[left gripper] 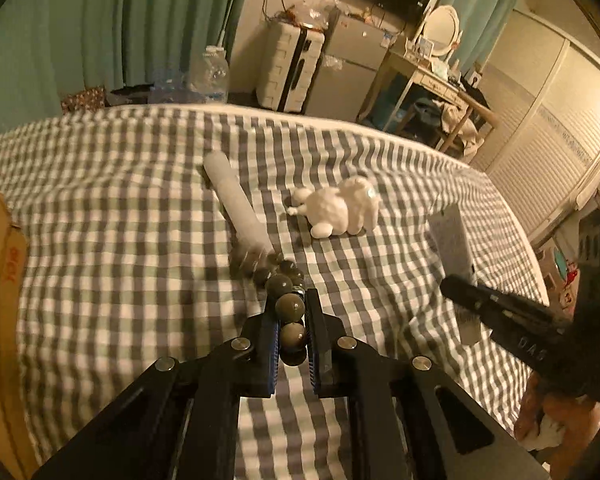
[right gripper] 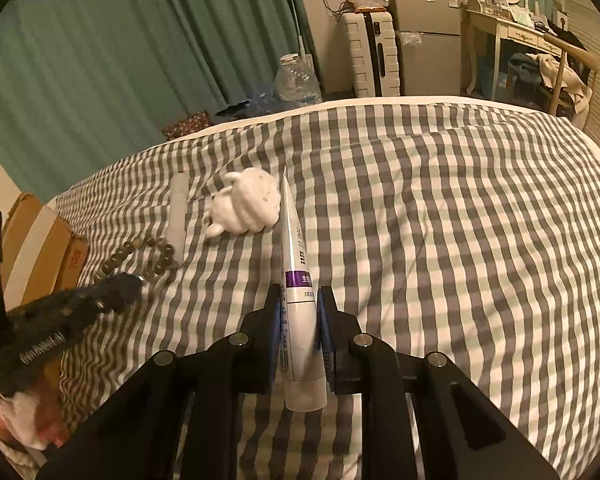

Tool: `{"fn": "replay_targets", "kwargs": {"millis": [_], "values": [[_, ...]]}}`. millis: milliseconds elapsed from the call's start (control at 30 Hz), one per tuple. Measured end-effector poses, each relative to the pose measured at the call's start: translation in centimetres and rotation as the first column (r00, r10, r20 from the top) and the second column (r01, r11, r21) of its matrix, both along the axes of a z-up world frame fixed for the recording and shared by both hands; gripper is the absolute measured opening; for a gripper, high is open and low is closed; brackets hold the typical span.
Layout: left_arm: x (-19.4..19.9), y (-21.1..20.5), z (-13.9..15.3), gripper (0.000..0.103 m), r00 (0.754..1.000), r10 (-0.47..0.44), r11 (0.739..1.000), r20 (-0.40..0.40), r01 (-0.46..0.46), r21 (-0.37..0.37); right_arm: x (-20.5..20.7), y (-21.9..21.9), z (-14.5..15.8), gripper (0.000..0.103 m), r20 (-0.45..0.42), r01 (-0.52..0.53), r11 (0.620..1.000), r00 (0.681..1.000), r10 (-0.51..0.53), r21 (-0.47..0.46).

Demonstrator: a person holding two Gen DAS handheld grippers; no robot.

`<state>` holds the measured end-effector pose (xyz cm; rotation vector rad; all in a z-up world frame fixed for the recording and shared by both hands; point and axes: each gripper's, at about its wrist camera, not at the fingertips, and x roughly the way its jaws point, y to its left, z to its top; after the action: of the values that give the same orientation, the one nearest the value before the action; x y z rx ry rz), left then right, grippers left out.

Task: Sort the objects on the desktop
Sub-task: 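Carry tube and bracelet into cardboard box and open both tools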

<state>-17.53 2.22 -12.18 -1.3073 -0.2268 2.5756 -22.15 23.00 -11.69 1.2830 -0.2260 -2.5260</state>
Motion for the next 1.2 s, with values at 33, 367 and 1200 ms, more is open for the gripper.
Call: {"fn": "replay_targets", "kwargs": {"millis": [33, 367, 1200], "values": [[0.3, -0.2, 0.6, 0.011, 1.0, 0.004, 1.0, -0.01, -0.004, -0.001, 0.7, -0.1, 0.2, 0.017, -0.002, 0.0, 1.0, 1.0, 0.0, -0.001], [4.8, -1.9, 5.9, 0.011, 0.996, 0.022, 1.0, -0.083, -0.023, -0.016, 6.6, -1.5, 2.8, 0.017, -0.036, -0.04, 0.999, 0.999, 0.04, -0.017], [13.9, -10.2, 18.7, 0.011, 0.97, 0.037, 0.998, -0.242, -0.046, -0.032, 18.5, -15.1, 16.0, 0.017, -0.228, -0.265, 0.957, 0.931, 0.286, 0.12]]}}
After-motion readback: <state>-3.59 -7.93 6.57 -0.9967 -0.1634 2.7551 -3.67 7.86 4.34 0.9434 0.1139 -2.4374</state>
